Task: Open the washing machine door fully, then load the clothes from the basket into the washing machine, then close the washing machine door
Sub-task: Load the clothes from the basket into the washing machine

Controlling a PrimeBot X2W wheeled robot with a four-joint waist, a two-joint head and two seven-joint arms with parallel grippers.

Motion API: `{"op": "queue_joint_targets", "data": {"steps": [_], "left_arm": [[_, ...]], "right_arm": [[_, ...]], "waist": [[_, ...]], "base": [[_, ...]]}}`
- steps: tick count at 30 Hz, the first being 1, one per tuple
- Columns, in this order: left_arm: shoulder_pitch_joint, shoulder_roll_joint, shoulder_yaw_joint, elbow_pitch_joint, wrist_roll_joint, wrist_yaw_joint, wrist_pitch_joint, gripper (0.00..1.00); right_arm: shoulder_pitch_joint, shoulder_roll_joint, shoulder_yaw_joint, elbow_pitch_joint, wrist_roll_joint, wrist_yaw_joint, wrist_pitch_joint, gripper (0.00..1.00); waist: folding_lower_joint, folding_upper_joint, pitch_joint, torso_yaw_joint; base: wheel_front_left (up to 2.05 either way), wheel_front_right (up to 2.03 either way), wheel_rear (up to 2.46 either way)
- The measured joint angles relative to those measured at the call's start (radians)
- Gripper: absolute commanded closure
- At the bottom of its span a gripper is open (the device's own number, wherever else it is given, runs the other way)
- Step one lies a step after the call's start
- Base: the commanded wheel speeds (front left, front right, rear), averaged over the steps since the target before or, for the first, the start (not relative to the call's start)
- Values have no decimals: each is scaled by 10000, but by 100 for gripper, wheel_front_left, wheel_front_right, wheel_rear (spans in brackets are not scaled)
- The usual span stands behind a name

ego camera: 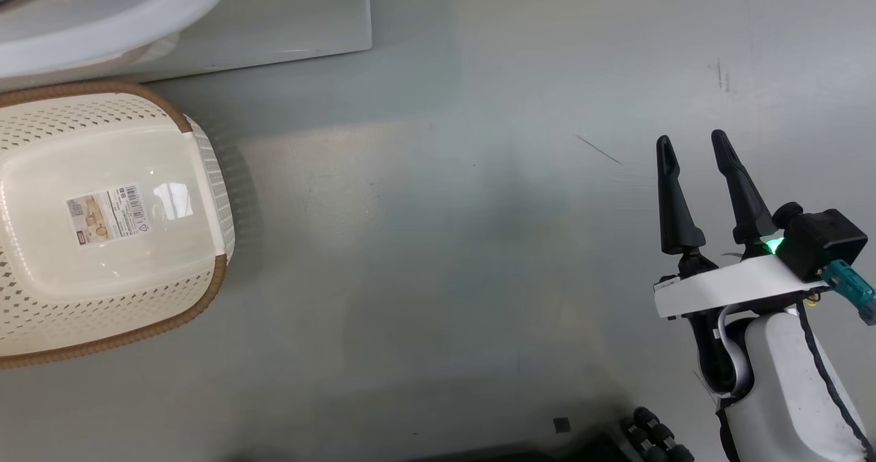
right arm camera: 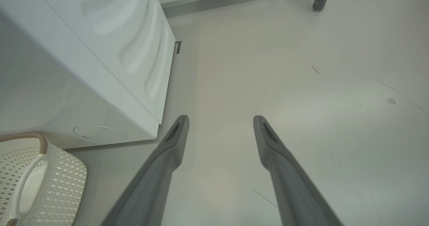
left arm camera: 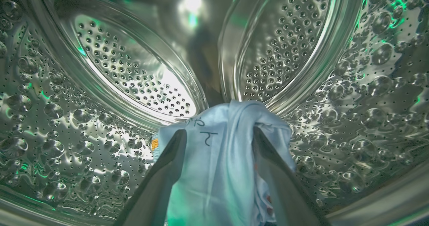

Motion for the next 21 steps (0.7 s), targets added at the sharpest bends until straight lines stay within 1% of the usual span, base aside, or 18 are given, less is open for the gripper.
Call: {"op": "queue_joint_targets", "data": {"steps": [3, 6, 16, 21], "left_arm": [[91, -144, 0, 109, -165, 0, -71, 0], [266, -157, -10, 219, -186, 0, -81, 0], [1484, -272, 123, 546, -347, 0, -115, 0], [2103, -368, 339, 234, -382, 0, -115, 0]], "right_arm": [[0, -35, -56, 17, -6, 0, 0, 0], [0, -38, -59, 46, -17, 0, 0, 0], [-7, -33, -40, 399, -29, 2, 2, 0], [-4, -33, -25, 589, -29, 2, 2, 0]], "waist": [[0, 0, -154, 74], [0, 0, -267, 123], [0, 0, -988, 235], [0, 0, -1486, 211]], "base": [[0, 0, 0], [0, 0, 0], [0, 0, 0], [0, 0, 0]]}}
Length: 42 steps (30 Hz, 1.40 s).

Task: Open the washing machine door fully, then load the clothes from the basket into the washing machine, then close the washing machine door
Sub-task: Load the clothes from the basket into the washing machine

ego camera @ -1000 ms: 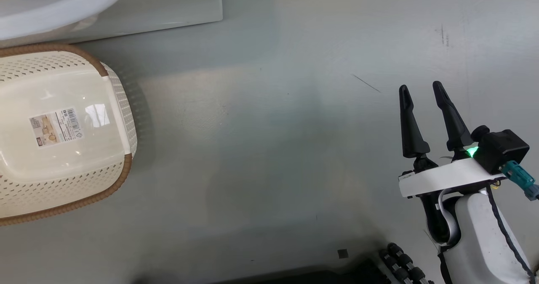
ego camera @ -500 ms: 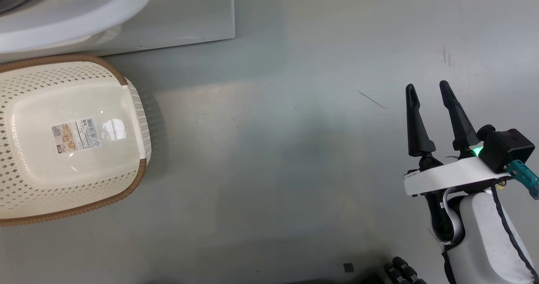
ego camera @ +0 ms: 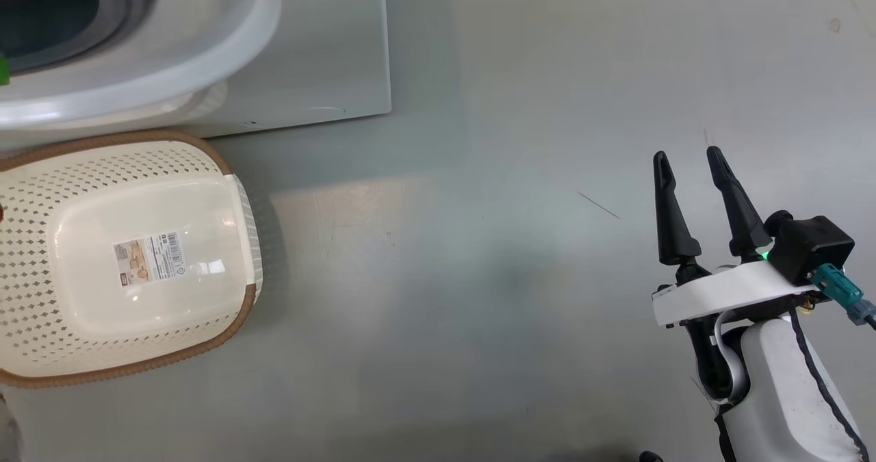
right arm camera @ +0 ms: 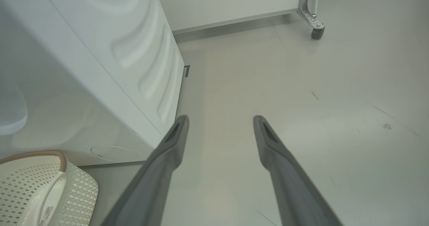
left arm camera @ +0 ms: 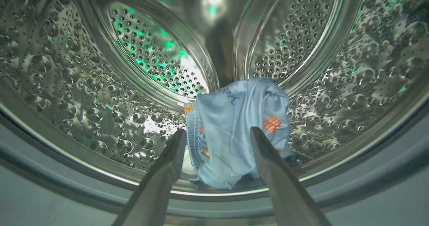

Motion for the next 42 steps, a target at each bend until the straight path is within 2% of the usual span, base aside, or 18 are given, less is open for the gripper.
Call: {"op": "queue_joint_targets", "data": {"steps": [17, 23, 30, 42], "left_arm": [[2716, -351, 598, -1390, 75, 0, 2, 0], [3728, -612, 604, -1941, 228, 0, 2, 0], [5079, -656, 698, -2637, 433, 0, 2, 0], [7287, -1202, 892, -3779, 765, 2, 2, 0]], "right_arm": [[467, -27, 15, 359, -2, 0, 0, 0], [815, -40, 167, 453, -2, -2, 0, 0], [1145, -56, 380, 518, -4, -2, 0, 0], [1612, -128, 290, 359, -136, -2, 0, 0]], "waist": [[0, 0, -1893, 16], [0, 0, -2648, 43], [-1, 0, -3492, 29], [0, 0, -4633, -11]], "base": [[0, 0, 0], [0, 0, 0], [0, 0, 0], [0, 0, 0]]}}
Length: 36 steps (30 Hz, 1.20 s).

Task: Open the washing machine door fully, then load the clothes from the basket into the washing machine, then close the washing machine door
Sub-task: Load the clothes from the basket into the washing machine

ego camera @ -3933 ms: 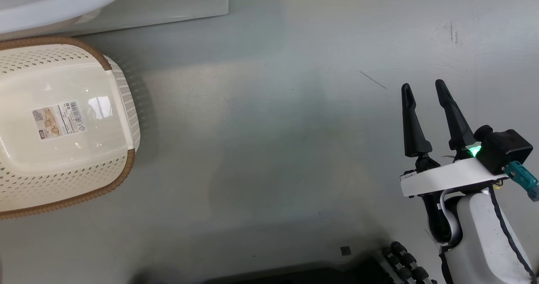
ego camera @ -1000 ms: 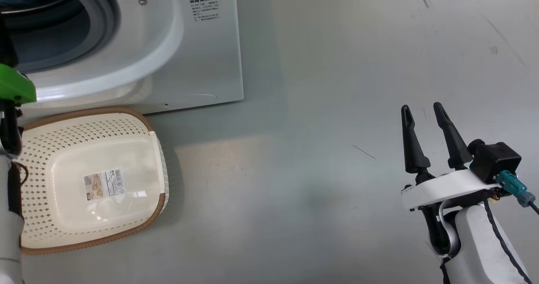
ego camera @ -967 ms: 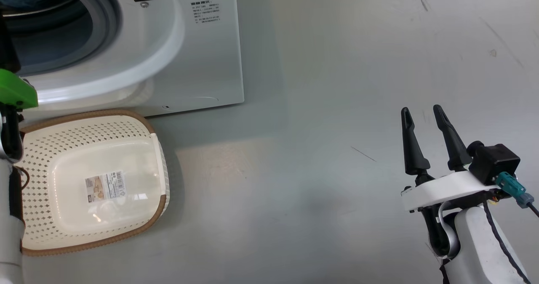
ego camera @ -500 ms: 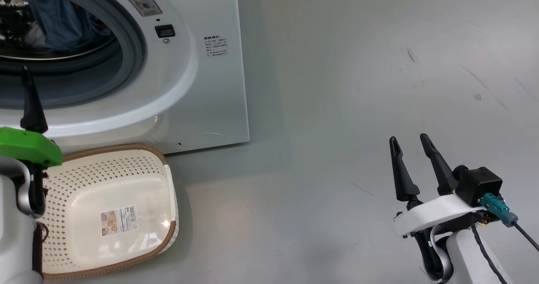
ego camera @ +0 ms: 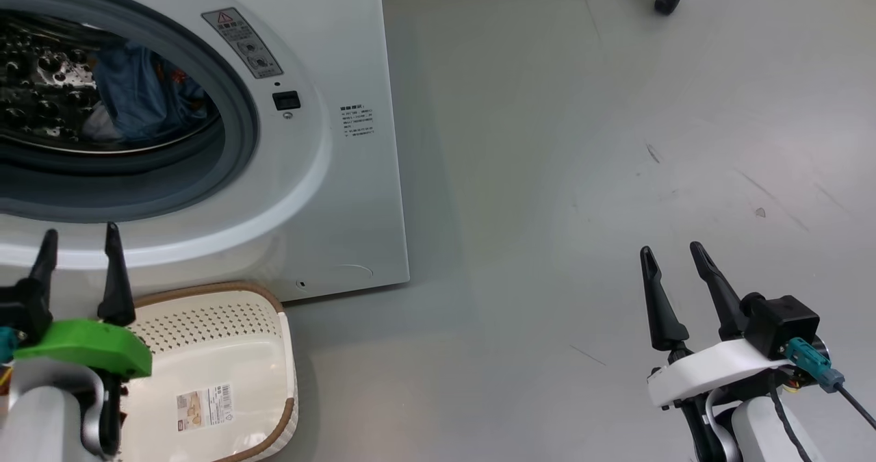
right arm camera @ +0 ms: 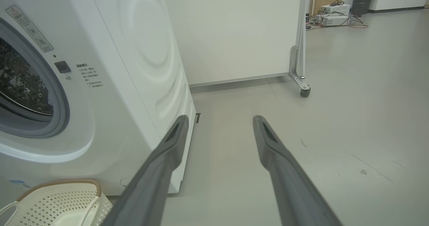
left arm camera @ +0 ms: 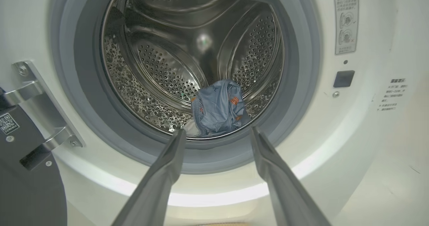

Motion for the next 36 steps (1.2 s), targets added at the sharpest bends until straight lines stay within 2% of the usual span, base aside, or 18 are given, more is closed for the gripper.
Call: {"op": "queue_joint_targets", "data": {"steps": [9, 16, 36], "left_arm": [[1618, -711, 67, -1097, 132, 61, 0, 0], [2275, -959, 198, -1781, 341, 115, 0, 0], [3235, -1248, 380, -2801, 614, 148, 0, 0]], "right_arm": [[172, 4, -192, -318, -35, 0, 0, 0], [497, -13, -357, -485, -130, 0, 0, 0], [614, -12, -316, -784, -209, 0, 0, 0]], "waist": [[0, 0, -449, 134], [0, 0, -624, 288], [0, 0, -599, 489]], "base": [[0, 0, 0], [0, 0, 0], [0, 0, 0]]}}
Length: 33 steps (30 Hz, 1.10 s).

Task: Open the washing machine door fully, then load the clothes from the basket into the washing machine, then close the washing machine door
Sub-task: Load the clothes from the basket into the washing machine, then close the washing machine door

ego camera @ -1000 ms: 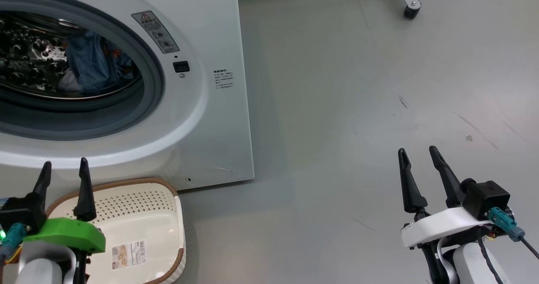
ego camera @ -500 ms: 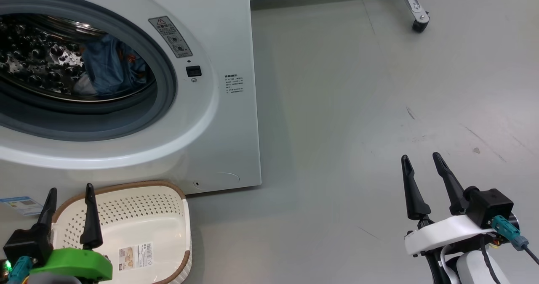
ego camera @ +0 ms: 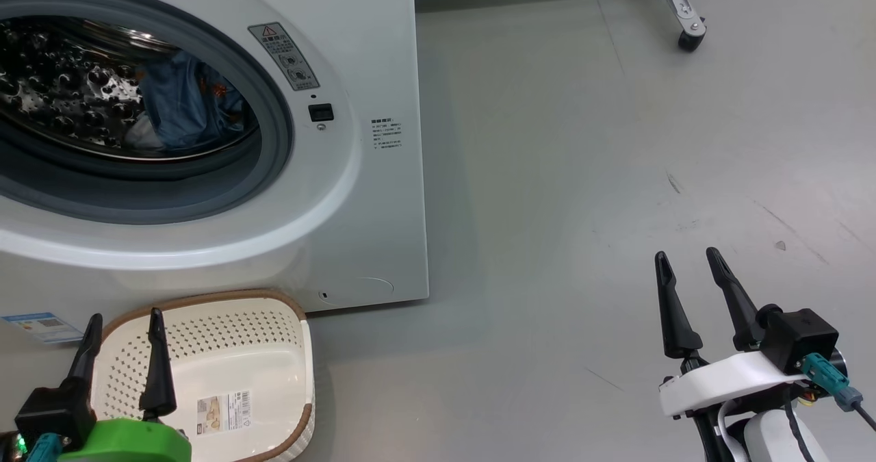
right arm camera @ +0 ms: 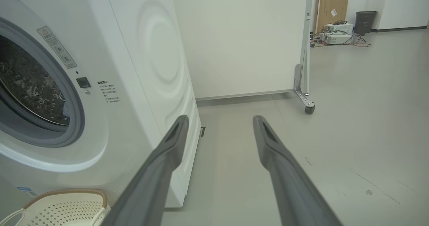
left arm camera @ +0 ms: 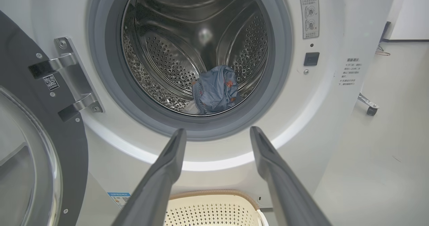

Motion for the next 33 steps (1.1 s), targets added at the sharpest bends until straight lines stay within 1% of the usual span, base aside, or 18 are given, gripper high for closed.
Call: {"op": "queue_joint_targets", "data": {"steps": [16, 33], "left_arm": [[292, -79, 15, -259, 59, 0, 0, 0], [484, -163, -12, -297, 71, -19, 0, 0]], "right_arm": [[87, 0, -4, -38, -29, 0, 0, 0], [95, 0, 35, -25, -82, 0, 0, 0]], "waist": [[0, 0, 50, 91], [0, 0, -169, 195]], "base": [[0, 0, 0], [0, 0, 0]]}}
